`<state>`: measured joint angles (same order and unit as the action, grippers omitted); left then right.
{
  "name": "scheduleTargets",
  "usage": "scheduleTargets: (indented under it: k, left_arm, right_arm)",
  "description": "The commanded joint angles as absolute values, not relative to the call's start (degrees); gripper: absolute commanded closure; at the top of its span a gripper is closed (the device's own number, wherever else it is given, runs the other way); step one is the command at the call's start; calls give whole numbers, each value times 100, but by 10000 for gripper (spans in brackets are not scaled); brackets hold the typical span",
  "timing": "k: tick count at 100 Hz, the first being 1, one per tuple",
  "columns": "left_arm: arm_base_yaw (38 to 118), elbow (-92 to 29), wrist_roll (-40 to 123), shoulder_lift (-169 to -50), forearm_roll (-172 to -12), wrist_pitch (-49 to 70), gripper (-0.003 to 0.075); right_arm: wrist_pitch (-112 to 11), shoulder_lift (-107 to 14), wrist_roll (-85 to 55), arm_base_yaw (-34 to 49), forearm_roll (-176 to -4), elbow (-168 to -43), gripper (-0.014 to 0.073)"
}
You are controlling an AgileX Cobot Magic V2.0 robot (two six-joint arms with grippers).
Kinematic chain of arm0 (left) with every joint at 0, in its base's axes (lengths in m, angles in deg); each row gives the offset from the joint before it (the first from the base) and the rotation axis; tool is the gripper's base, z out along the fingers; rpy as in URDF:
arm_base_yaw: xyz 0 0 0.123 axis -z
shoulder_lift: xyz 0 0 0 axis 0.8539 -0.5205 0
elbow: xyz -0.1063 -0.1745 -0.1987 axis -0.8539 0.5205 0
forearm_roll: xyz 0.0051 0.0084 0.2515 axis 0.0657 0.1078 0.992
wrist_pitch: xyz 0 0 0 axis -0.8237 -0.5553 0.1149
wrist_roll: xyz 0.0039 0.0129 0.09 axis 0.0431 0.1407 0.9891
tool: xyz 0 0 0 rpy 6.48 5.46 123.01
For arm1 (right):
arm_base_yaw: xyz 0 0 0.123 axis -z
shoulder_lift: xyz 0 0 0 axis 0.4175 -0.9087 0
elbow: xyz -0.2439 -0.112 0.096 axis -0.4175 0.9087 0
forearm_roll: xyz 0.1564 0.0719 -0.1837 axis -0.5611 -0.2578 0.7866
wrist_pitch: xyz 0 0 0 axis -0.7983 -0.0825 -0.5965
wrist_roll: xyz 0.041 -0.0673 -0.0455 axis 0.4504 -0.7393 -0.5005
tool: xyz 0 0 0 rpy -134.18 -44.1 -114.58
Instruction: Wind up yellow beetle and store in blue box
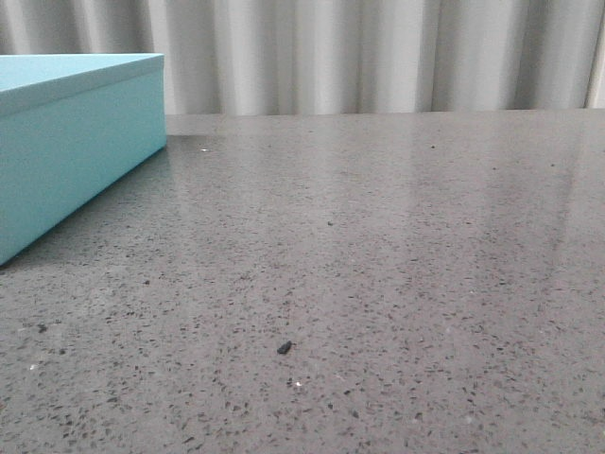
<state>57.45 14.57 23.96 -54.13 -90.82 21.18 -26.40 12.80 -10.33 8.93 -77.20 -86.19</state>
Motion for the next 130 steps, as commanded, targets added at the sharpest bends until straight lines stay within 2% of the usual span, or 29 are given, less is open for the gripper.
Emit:
scheduleTargets:
  k: [1,26,73,95,130]
  left_arm:
    - [5788,1539,2358,-5129,-8974,1799,741]
    - [5788,1809,2358,-5016,-8751,2050,741]
    - [5788,2701,2358,-5006,-8172,1513,741]
    - [5788,2713,2358,-5006,-8163,1494,741]
    - [5788,2713,2358,-5006,-8174,1494,741]
  right_arm:
    - [-3024,1307,-1064,882,-7733,-8718,648]
    - [-3037,1317,-1064,882,-7733,-8718,648]
    - [-3046,1317,-1064,882,-7733,-8718,648]
    - [-3046,1317,-1064,882,-7733,-8718,648]
    - [-3319,1317,-1064,882,-7685,-7745,648]
